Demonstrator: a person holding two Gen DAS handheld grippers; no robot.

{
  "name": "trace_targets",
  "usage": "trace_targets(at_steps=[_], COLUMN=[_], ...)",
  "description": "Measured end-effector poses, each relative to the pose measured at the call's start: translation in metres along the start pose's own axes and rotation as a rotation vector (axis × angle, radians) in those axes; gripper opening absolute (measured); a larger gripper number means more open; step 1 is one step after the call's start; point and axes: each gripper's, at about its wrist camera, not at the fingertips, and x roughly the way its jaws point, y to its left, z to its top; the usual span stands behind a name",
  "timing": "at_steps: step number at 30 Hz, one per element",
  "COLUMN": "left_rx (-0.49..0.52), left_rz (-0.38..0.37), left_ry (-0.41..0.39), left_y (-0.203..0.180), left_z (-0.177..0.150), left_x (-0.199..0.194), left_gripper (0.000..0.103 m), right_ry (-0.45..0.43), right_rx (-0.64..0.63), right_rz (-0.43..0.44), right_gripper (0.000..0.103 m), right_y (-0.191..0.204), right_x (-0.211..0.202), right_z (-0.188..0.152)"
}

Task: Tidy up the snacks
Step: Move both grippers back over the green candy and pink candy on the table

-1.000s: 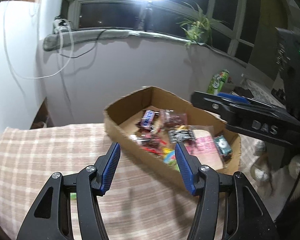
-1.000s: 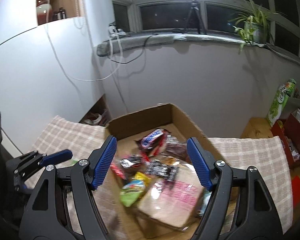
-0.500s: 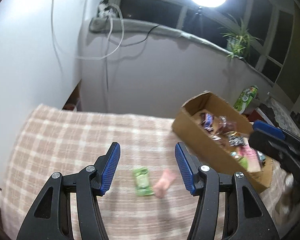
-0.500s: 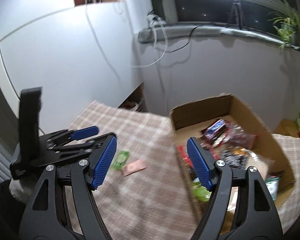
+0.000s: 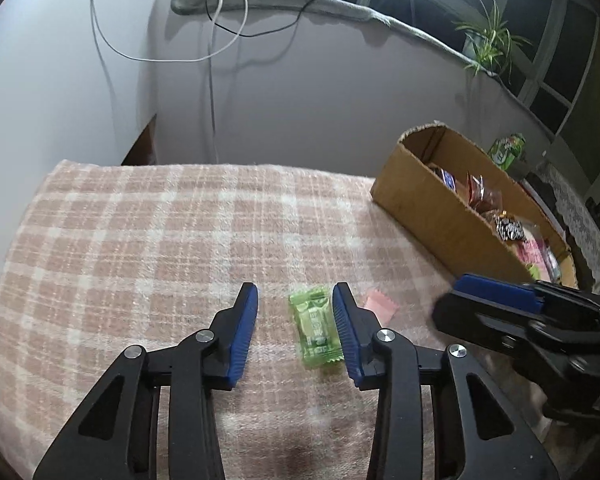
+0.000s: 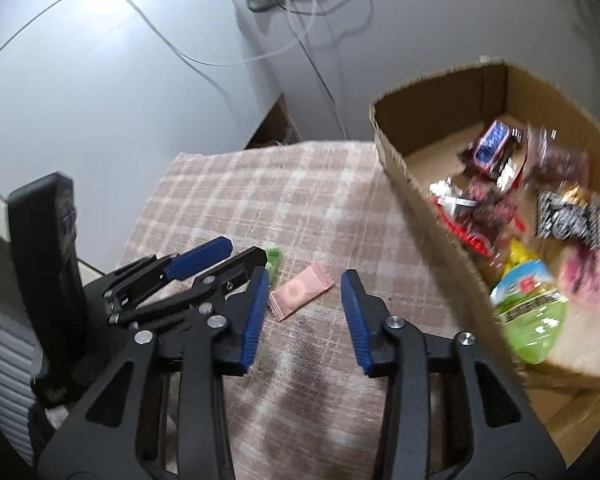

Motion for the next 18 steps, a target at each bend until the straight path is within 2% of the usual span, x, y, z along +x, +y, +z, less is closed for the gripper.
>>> trace_targets(at_steps=[2,9,11,13,18], left_rx=[0.019,0.072,0.082,0.096,0.116], left_rz=[0.0,0.027,0.036,0.046,0.06], left_ry=[0.01,0.04,0.042,0.041,0.04], left_y=[-0.004,-0.013,-0.015,-0.016,-0.017], left_z=[-0.001,-0.006,-0.007,-0.007,-0.009], left_x=[0.002,0.013,0.015,0.015,0.014], left_gripper=[0.034,0.034,0.034,0.034,0.032], right_ry=[0.012,0.041,0.055,0.057,0.052], right_rx=[0.027,0.104,0.13,0.136,0.13], right_rz=[0.002,0.003,0.013,0.013,0.007], right_gripper=[0.038,0.038,0.035,0.031,0.03], right_y=[-0.002,-0.013,-0.018,-0.018,-0.018], right_x=[0.006,0.02,0.026,0.029,0.036], right_z=[0.0,-0.002,-0.002,-0.001,-0.002])
